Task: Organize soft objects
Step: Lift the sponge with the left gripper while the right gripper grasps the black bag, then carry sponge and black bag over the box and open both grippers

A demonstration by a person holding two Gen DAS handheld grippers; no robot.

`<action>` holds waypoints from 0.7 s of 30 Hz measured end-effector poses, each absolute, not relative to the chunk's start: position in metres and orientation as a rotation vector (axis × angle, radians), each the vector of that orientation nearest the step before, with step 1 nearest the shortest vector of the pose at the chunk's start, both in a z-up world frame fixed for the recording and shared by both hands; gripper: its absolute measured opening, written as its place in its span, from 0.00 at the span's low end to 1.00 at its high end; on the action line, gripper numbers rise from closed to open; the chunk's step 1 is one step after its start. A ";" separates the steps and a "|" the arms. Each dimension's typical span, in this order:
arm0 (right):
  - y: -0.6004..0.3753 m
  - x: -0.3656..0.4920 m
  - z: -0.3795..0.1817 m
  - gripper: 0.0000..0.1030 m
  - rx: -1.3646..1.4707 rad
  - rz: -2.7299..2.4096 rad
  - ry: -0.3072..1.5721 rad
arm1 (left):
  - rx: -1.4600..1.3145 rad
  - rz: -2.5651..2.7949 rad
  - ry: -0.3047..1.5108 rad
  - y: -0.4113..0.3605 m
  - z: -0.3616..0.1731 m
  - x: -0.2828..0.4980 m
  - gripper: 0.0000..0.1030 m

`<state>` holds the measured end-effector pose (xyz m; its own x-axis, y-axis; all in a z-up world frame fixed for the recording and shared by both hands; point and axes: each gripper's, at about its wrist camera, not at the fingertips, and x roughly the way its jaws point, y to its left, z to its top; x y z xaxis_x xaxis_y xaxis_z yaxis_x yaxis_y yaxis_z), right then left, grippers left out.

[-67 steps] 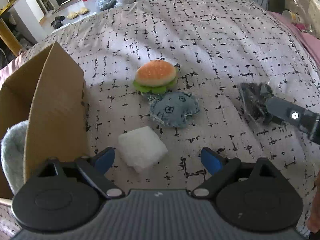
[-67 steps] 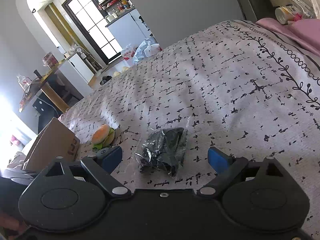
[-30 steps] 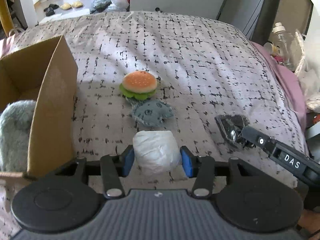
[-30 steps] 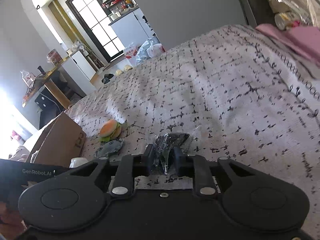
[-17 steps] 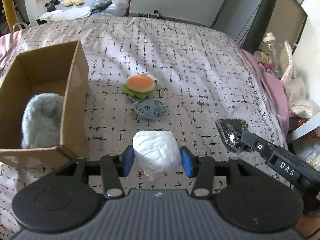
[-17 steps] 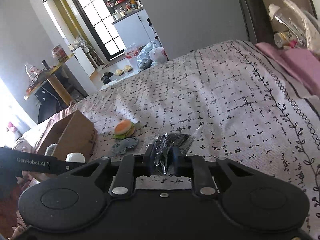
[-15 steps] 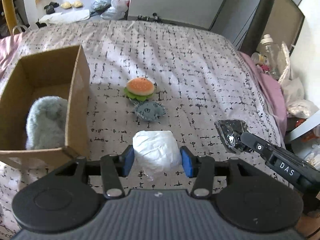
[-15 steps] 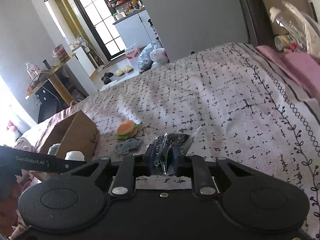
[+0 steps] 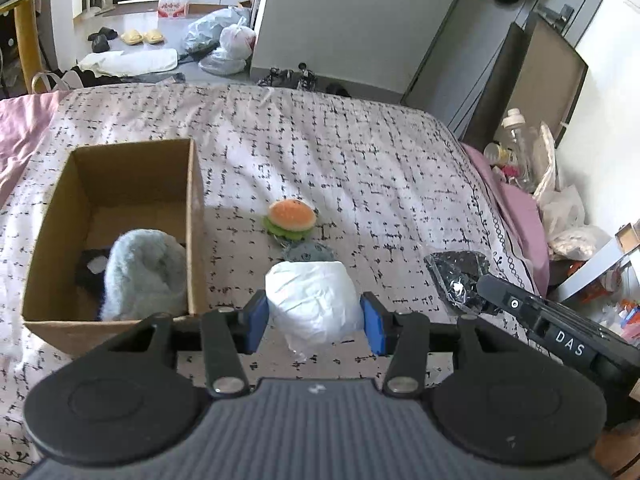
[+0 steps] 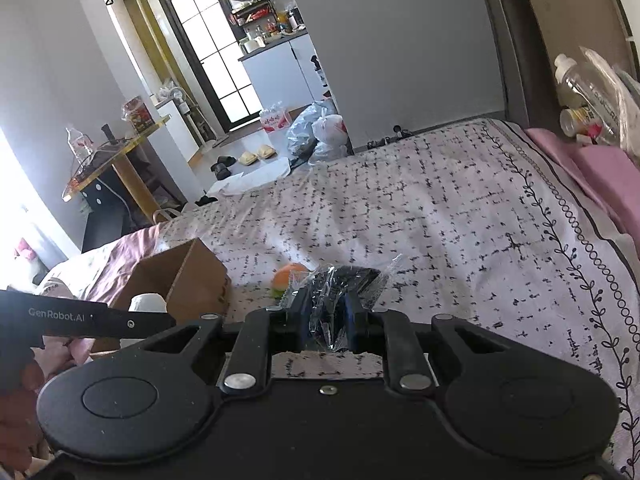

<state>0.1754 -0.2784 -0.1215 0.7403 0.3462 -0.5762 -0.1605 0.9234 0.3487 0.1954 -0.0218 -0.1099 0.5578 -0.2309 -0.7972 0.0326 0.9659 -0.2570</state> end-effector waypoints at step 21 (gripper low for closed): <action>-0.201 0.169 -0.097 0.17 0.232 0.320 0.618 | -0.317 -0.061 0.843 0.077 -0.091 0.176 0.47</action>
